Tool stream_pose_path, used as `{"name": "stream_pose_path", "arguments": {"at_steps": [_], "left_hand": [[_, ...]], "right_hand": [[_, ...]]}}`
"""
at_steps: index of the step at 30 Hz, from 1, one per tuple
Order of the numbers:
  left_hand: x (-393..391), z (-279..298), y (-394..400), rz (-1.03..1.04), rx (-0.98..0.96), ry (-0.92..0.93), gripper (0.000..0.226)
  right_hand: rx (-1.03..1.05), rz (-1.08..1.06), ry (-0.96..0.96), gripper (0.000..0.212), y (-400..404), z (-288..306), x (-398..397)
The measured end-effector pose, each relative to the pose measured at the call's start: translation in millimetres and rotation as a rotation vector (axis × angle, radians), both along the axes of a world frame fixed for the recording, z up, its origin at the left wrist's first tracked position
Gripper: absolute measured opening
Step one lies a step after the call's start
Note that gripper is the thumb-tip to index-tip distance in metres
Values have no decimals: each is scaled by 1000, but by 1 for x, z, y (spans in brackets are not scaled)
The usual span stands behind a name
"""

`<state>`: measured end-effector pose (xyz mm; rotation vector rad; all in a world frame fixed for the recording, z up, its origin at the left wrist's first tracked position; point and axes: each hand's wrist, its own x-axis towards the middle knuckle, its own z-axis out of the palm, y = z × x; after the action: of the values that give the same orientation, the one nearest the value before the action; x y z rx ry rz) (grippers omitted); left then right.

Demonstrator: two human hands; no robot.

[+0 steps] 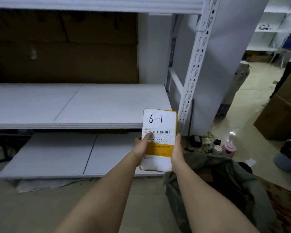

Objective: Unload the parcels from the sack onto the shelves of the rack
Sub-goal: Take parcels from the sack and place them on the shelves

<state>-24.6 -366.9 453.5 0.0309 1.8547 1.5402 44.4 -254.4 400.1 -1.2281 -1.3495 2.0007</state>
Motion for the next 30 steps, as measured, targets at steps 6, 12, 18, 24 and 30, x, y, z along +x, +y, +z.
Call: {"name": "stream_pose_path", "arguments": {"at_steps": [6,12,18,24,30], "left_hand": [[-45,40,-82,164,75,59,74],[-85,82,-194,281,81,170,71],[-123,125,-313,400,74,312,65],[-161,165,-414,514,106,392,59],[-199,203,-493,609,132,478,63]], "right_hand": [[110,283,92,90,-77,54,-59],[272,391,126,61,-185,102,-116],[370,487,147,66,-299,145,-170],[423,545,190,62,-398,187,-220],[457,634,297,60,-474,228,-269]]}}
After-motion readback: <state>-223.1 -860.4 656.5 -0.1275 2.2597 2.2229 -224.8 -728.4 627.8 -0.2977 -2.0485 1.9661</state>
